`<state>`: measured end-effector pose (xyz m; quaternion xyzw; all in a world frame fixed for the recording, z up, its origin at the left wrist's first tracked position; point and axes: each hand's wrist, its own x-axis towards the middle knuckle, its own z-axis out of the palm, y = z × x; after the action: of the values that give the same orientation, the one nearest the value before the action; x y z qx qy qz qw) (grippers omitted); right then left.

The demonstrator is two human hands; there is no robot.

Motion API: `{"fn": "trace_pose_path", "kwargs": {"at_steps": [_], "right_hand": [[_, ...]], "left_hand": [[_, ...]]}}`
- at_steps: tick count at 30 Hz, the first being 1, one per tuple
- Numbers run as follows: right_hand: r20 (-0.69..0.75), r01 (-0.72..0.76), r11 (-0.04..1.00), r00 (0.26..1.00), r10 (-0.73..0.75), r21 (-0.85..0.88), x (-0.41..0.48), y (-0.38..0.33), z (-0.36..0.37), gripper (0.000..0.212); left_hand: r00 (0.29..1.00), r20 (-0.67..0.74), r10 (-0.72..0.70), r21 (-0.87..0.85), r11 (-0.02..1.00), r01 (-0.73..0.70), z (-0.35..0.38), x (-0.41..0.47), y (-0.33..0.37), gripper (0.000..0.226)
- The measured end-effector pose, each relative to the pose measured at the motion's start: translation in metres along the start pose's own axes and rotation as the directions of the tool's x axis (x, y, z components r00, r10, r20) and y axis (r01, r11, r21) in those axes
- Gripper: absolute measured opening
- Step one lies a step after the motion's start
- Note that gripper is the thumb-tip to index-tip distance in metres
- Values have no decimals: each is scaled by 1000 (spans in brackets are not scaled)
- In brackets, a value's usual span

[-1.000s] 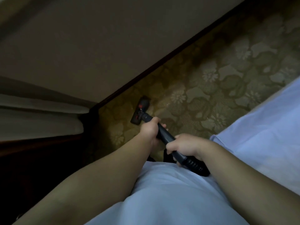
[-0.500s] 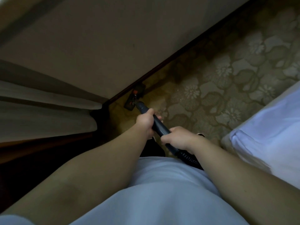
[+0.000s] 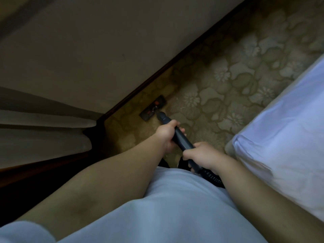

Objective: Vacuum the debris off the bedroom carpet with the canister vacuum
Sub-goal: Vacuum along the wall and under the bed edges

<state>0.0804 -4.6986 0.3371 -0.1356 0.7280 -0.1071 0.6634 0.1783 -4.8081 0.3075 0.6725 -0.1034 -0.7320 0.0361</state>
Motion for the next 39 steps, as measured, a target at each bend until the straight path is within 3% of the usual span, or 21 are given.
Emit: {"fn": "trace_pose_path", "kwargs": {"at_steps": [5, 12, 16, 23, 28, 33, 39], "right_hand": [[-44, -41, 995, 998, 45, 96, -17, 48, -74, 21], [-156, -100, 946, 976, 154, 309, -78, 141, -165, 22], [-230, -58, 887, 956, 182, 459, -110, 186, -172, 13], [-200, -36, 688, 945, 260, 725, -115, 229, -157, 26], [-174, -20, 605, 950, 260, 796, -94, 214, -145, 33], [-169, -17, 612, 955, 245, 791, -72, 160, -160, 31], [-144, -23, 644, 968, 205, 764, -35, 67, -179, 26]], "left_hand": [[997, 72, -26, 127, 992, 17, 98, -1, -28, 12], [972, 181, -147, 348, 934, 76, 230, 1, -117, 8], [946, 229, -229, 504, 859, 86, 270, -6, -165, 15], [953, 198, -230, 755, 656, 2, 301, -17, -193, 29], [958, 187, -217, 858, 511, -52, 298, -4, -172, 21], [966, 159, -204, 893, 447, -52, 306, 13, -111, 20], [972, 138, -193, 871, 490, -26, 306, 38, -8, 13]]}}
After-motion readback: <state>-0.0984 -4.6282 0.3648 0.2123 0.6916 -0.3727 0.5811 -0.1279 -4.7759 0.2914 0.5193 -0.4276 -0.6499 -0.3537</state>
